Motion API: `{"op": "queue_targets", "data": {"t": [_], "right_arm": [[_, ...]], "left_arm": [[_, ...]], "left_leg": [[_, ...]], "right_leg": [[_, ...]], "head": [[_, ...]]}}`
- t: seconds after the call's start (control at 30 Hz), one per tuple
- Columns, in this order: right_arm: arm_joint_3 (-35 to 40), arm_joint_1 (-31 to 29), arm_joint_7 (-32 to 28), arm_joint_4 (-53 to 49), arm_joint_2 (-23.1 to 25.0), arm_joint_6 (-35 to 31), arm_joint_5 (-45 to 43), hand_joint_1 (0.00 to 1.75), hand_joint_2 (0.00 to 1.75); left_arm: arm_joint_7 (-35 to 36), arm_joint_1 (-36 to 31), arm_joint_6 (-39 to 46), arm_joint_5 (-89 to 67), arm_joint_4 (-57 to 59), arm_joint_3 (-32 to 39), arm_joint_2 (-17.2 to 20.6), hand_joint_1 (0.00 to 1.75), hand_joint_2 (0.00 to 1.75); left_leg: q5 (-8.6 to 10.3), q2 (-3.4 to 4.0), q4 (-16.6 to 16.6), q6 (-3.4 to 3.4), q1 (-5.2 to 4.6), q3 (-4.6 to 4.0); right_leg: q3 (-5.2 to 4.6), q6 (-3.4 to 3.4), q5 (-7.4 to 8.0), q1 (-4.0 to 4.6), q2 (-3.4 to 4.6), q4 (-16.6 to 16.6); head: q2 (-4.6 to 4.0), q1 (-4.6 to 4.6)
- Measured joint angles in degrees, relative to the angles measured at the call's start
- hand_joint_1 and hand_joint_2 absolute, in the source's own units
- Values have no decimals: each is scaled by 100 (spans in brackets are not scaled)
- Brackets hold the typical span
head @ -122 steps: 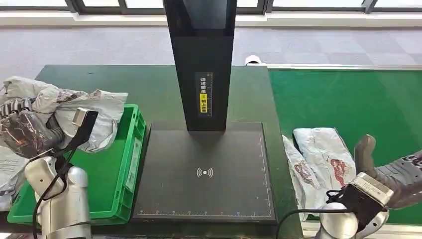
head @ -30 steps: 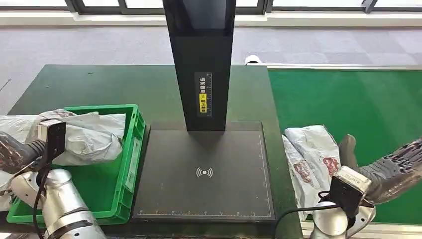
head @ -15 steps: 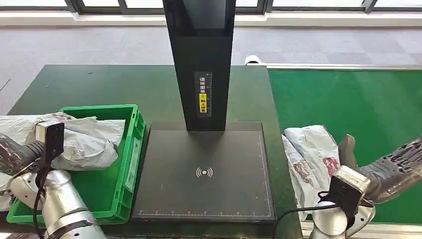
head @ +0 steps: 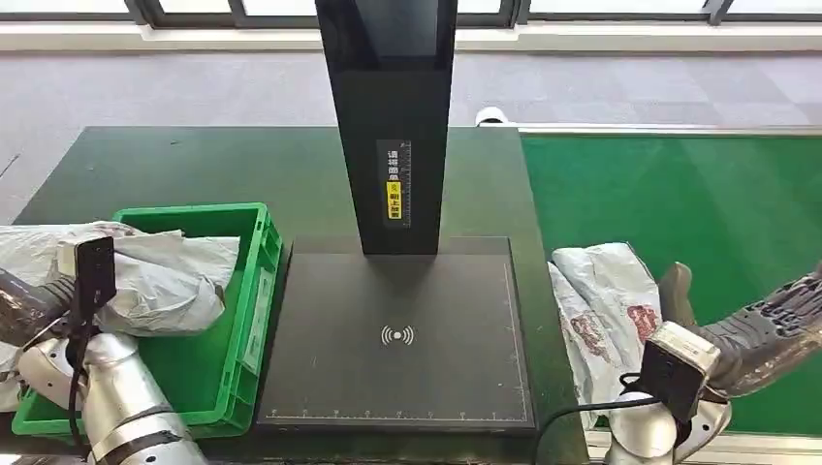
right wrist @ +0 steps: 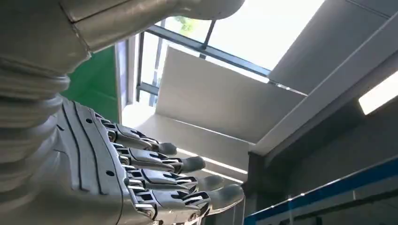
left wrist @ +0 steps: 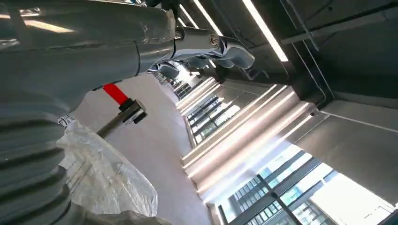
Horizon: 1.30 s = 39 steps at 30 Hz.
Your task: Moved the parcel from conveyor to table for the left to box.
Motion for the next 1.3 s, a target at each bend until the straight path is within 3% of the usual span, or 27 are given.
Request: {"op": "queue_targets", "data": {"t": [0.27,0.47,0.57,0.63,0.8,1.3], "right_arm": [[-29,5,0,2,0,0,2,0,175],[-55,10,0,4,0,-2,-2,0,175],[-57,11,0,4,0,0,2,0,175],[-68,12,0,4,0,0,22,0,175],[-70,13,0,4,0,-2,26,0,175],[-74,13,0,4,0,-2,26,0,175]], "left_arm": [[2,0,0,2,0,0,0,0,175],[751,88,0,-541,262,-294,105,0,175],[629,172,0,-676,291,-487,151,0,175],[967,183,-2,-1028,350,-628,160,0,175],[675,255,0,-870,22,-807,92,0,175],[651,267,0,-837,-166,-831,26,0,175]], "left_leg": [[0,-1,0,0,0,0],[0,-2,0,0,0,0],[0,2,0,0,0,1],[1,-2,0,0,0,0],[0,-1,0,0,0,-2],[0,-1,0,0,1,-2]], "right_leg": [[0,0,0,0,0,0],[2,0,0,-1,-1,0],[-2,0,0,0,0,-1],[2,0,0,1,0,0],[0,0,0,0,1,0],[0,0,0,1,0,0]], "head": [[-2,0],[-2,0],[0,-2],[0,0],[-2,2],[-2,2]]}}
